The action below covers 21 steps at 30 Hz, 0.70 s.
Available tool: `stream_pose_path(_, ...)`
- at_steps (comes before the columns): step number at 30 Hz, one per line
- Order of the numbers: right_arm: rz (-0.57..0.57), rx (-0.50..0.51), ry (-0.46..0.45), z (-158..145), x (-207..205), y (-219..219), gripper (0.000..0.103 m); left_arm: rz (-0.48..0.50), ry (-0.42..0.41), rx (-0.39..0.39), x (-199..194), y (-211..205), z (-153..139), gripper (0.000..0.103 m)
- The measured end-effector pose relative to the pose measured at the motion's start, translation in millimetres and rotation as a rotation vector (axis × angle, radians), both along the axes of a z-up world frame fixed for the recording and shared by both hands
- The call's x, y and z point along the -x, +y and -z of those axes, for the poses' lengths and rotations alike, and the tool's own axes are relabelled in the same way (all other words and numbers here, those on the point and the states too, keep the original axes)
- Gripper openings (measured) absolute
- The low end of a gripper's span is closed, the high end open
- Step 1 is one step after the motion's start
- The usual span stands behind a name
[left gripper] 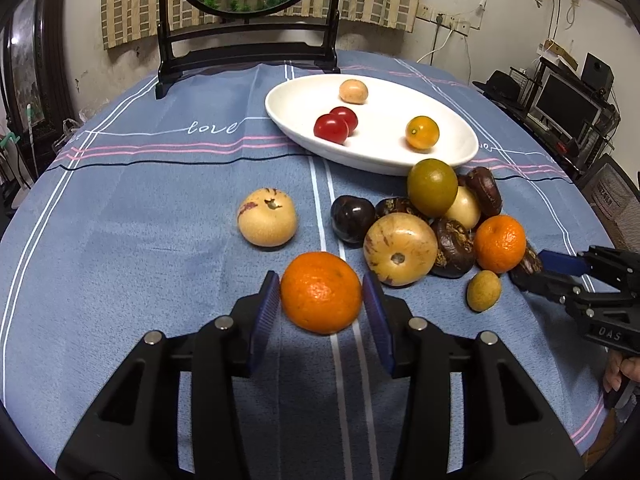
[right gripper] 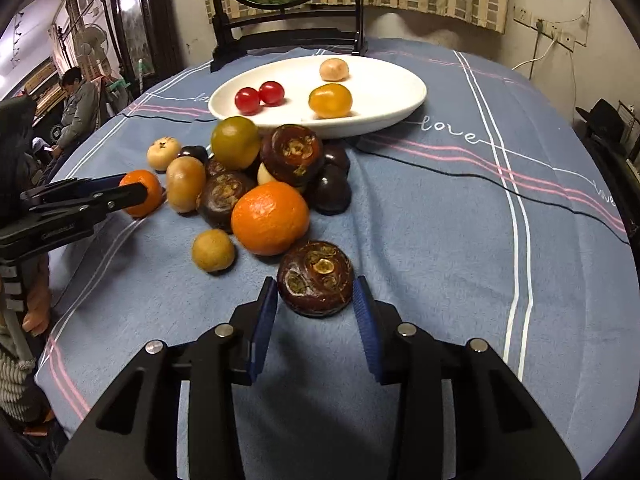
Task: Organize fruits
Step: 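Grasp the dark brown round fruit with the right gripper while the left gripper holds the mandarin, then carry the mandarin and dark brown fruit onto the white plate and open both grippers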
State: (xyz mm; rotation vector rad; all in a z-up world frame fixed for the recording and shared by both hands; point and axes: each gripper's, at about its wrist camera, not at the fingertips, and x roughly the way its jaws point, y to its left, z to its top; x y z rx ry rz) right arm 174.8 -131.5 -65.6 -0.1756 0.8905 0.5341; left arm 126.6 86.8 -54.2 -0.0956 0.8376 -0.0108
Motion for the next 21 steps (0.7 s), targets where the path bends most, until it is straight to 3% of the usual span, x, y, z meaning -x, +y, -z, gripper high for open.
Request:
stream_pose_path(11,-0.002,0.022,0.022,8,-23,10,0.042,0.001,0.057,-0.003,-10,0,8,0.05)
stream_pose_path(14,-0.015,0.023,0.008,7,-17,11,0.042,0.001,0.047,0.007,-8,1,7,0.045)
stream_pose_path(21,-0.011,-0.032,0.013,2,2,1,0.042,0.01,-0.006,0.009,0,-1,0,0.044)
